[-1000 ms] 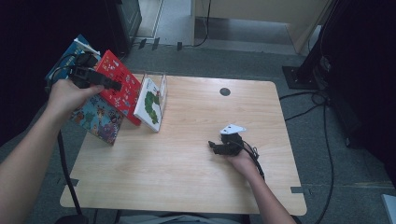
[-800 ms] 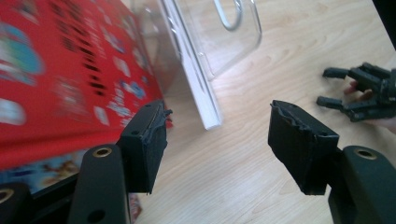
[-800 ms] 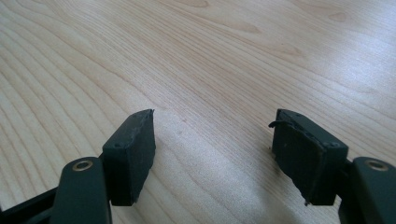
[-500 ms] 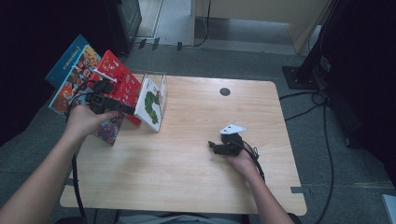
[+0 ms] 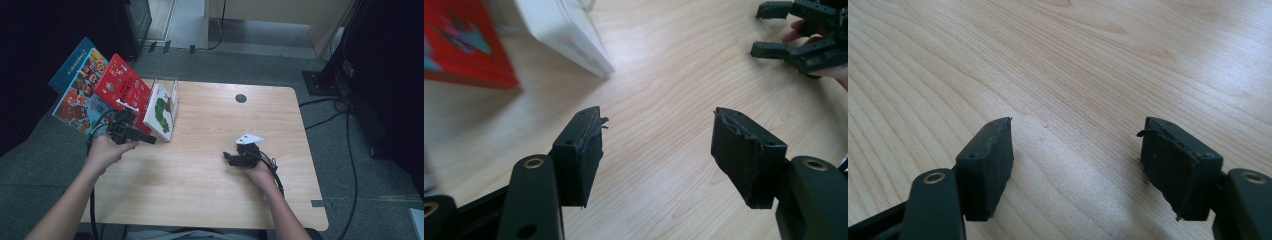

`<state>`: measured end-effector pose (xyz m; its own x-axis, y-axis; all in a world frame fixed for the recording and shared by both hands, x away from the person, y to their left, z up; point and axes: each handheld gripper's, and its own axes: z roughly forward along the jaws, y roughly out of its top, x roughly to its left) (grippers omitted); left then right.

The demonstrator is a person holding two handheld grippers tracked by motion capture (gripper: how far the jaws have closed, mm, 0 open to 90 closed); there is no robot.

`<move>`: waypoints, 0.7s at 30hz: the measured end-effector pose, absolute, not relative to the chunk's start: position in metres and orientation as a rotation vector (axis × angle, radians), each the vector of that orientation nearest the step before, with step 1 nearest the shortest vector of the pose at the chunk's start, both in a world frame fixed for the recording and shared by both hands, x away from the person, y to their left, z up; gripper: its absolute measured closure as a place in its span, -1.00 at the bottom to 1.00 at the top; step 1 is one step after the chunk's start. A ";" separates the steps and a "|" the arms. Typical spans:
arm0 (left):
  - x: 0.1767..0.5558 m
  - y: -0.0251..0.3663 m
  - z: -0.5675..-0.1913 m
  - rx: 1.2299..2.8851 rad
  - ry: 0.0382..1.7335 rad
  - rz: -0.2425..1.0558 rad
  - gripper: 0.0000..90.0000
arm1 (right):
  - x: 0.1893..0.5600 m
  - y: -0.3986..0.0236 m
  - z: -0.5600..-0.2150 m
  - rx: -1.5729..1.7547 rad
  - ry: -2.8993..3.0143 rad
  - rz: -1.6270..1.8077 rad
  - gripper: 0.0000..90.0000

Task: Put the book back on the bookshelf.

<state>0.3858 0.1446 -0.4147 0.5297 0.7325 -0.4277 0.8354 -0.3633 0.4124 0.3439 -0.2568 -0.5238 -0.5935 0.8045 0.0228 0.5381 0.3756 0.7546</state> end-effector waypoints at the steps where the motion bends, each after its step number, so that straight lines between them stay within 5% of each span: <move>1: 0.384 0.142 -0.421 2.181 1.263 -0.237 -0.15 | 0.344 -0.257 -0.524 1.172 2.292 1.061 -0.35; 21: 0.368 0.119 -0.479 2.278 1.232 -0.221 -0.18 | 0.342 -0.257 -0.524 1.171 2.291 1.061 -0.36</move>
<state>0.3681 0.1191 -0.4789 0.5693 0.7276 -0.3828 0.8152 -0.4391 0.3777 0.3424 -0.2566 -0.5239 -0.5938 0.8043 0.0219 0.5367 0.3757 0.7555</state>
